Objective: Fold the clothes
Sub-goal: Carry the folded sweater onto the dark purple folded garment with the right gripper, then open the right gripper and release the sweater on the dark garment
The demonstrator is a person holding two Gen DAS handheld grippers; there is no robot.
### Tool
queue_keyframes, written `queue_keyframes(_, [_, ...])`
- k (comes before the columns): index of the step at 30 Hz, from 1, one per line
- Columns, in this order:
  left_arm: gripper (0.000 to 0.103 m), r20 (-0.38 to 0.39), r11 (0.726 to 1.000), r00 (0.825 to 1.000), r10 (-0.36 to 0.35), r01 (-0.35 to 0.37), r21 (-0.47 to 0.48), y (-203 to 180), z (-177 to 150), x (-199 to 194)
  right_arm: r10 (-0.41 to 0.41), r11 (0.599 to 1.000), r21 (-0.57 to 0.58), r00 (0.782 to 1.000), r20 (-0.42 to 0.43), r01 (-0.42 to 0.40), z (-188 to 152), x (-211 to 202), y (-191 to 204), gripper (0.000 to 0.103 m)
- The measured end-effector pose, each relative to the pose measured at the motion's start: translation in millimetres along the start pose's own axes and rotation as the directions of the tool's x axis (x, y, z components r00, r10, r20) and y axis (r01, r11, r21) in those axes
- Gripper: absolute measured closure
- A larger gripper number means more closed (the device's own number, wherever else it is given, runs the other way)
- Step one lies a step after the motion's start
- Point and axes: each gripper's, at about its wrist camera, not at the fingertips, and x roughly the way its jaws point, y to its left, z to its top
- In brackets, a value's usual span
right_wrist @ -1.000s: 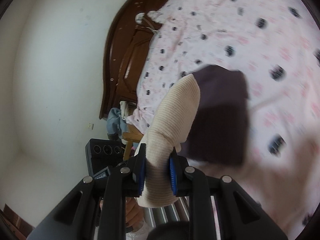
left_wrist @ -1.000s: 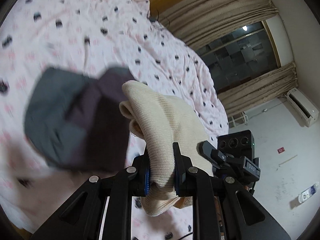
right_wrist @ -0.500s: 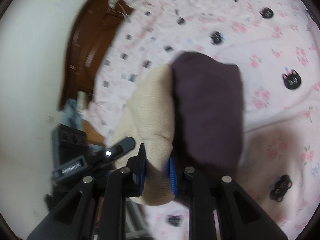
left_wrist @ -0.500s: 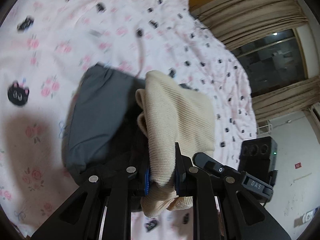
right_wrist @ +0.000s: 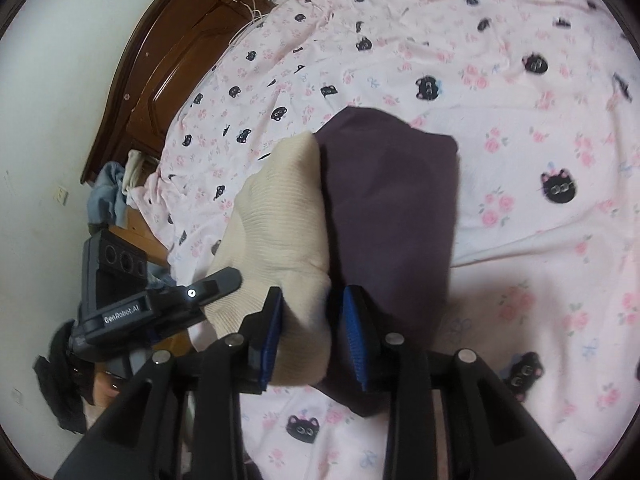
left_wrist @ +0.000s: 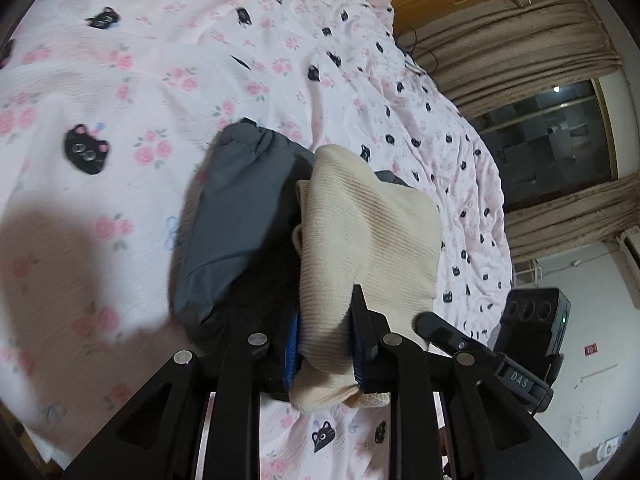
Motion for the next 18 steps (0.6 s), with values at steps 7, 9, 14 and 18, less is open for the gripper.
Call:
queue_keyframes(7, [0.083,0.116,0.995,0.988,0.099,-0.101,0.014,-8,1,-24,-0.062,0.997,-0.046,0.997,0.042,0.064,-12,-26,6,0.062])
queue_keyframes(9, [0.083,0.195,0.990,0.971,0.138,-0.143,0.009,-12,-2,-43,-0.088,0.994,-0.067,0.994,0.064,0.092,-18,-39,8,0.061])
queue_keyframes(14, [0.035,0.342,0.995,0.935,0.094,-0.102,0.007,-25,-17,-81,-0.155,0.983,-0.076,0.978,0.141,0.167,-46,-78,0,0.045])
queue_keyframes(18, [0.033,0.353,0.989,0.933,0.068,-0.110,0.100,-57,-39,-82,-0.212,0.974,-0.045,0.961,0.177,0.223,-78,-108,-18,0.044])
